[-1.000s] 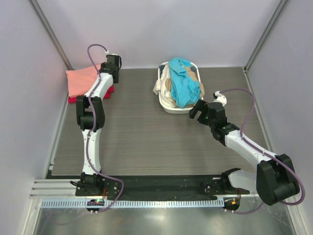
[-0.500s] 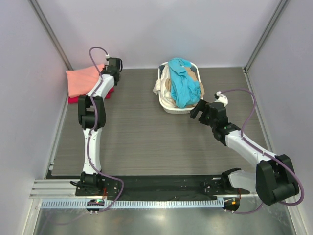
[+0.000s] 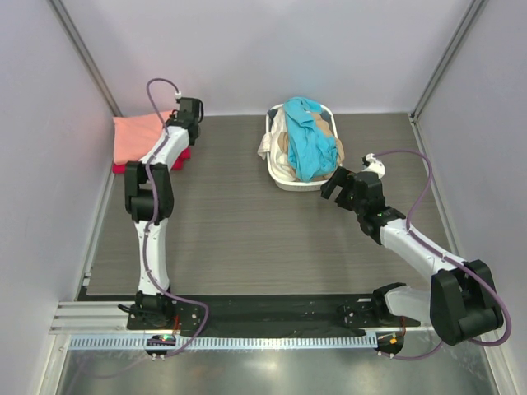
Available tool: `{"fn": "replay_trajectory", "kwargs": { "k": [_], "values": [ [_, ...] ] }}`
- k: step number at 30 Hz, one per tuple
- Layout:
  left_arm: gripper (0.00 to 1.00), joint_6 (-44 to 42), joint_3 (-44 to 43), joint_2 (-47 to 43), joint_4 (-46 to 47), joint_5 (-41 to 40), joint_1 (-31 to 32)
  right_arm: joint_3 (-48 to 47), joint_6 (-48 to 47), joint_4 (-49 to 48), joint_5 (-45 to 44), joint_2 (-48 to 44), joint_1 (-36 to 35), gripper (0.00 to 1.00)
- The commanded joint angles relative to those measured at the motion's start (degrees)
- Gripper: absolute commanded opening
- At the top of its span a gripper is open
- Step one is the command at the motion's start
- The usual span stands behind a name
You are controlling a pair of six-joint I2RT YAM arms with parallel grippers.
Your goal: Fold and stack the t-shirts
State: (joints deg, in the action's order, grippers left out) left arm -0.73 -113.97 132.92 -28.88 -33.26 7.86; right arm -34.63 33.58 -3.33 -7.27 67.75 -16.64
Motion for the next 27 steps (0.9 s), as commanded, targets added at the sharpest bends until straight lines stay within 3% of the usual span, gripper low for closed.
{"fn": "replay_trajectory", "kwargs": {
  "k": [1,9,16,17,20,23,27],
  "values": [
    [0.00,-1.2,1.9,-8.7,2.7,-2.1,0.0,0.3,0.7,-3.0,0.3,-1.7,0.4,1.00],
    [0.00,-1.0,7.1,-13.7,3.0,-2.9,0.1,0.8,0.7,-3.2,0.1,-2.6,0.5,1.00],
    [0.00,2.0,21.0,-22.1,7.2,-2.1,0.1,0.8,0.9,-3.3,0.2,-2.4,0.5,1.00],
    [0.14,2.8,22.9,-21.9,7.3,-1.9,0.0,0.8,1.0,-3.3,0.3,-2.4,0.6,1.00],
    [0.72,3.9,20.7,-18.9,4.3,-0.4,0.5,0.9,1.0,-3.3,0.5,-2.5,0.6,1.00],
    [0.86,6.6,19.8,-19.7,2.7,1.5,0.8,1.1,1.0,-3.3,0.5,-2.8,0.7,1.00],
    [0.85,8.6,16.6,-21.2,3.3,3.9,-0.4,1.1,1.0,-3.4,0.7,-2.8,0.8,1.00]
  ]
}}
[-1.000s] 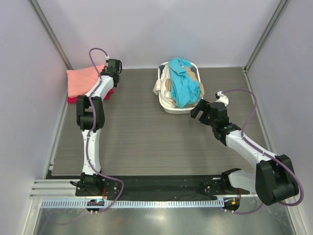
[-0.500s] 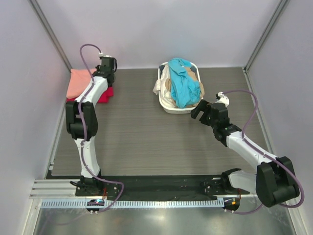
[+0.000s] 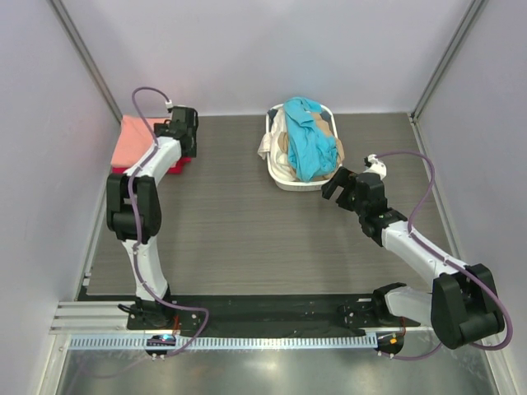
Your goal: Fold and stack the t-shirts
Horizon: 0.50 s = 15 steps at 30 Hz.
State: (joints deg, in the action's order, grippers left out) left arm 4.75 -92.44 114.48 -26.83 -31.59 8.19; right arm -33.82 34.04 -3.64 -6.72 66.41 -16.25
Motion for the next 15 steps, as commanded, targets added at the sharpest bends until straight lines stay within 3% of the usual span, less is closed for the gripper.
{"fn": "replay_trajectory", "kwargs": {
  "k": [1,6,9,15],
  "values": [
    [0.85,3.4,-6.7,-1.8,0.4,2.8,-1.1,0.4,0.5,-3.1,0.0,-1.5,0.4,1.00],
    [0.79,7.4,-14.1,2.8,-7.1,11.3,-2.8,0.6,0.5,-3.4,0.0,-1.1,0.4,1.00],
    [0.78,14.7,-7.9,-3.3,-5.6,17.6,-1.1,0.5,0.4,-3.5,-0.3,-1.0,0.4,1.00],
    [0.82,20.1,9.5,-20.6,-4.8,26.0,4.9,0.9,0.3,-2.7,-1.6,-3.2,0.4,0.99]
  ]
}}
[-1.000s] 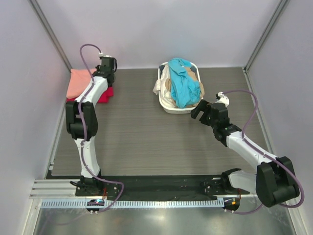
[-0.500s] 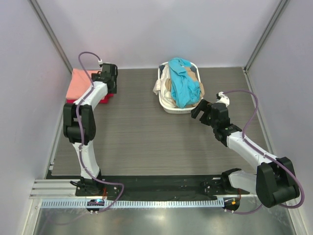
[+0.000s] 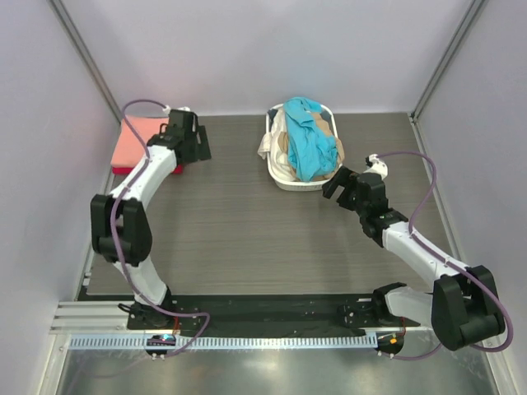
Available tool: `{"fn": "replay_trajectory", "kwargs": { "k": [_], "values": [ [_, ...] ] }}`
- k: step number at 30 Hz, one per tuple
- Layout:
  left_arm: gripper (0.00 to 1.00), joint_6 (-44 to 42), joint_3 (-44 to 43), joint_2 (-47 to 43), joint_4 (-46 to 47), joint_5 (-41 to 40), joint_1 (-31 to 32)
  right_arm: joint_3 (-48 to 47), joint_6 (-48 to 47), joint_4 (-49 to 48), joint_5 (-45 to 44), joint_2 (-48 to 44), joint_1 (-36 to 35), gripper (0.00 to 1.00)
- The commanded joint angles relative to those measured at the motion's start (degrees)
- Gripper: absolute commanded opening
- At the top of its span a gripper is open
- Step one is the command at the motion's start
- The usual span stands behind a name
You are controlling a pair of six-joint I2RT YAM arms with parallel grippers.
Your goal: Fold and stack the t-shirts
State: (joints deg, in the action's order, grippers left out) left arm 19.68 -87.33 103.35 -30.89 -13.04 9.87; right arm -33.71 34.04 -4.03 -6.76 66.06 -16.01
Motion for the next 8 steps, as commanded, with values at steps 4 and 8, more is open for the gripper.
{"fn": "replay_trajectory", "kwargs": {
  "k": [4,8],
  "values": [
    [0.85,6.1,11.1,-19.5,-3.5,14.5,5.9,2.6,0.0,-4.1,-0.3,-5.7,0.2,0.99],
    [0.88,3.0,17.0,-28.5,-7.2,16.3,6.5,2.2,1.2,-1.9,-3.2,-6.3,0.0,1.00]
  ]
}}
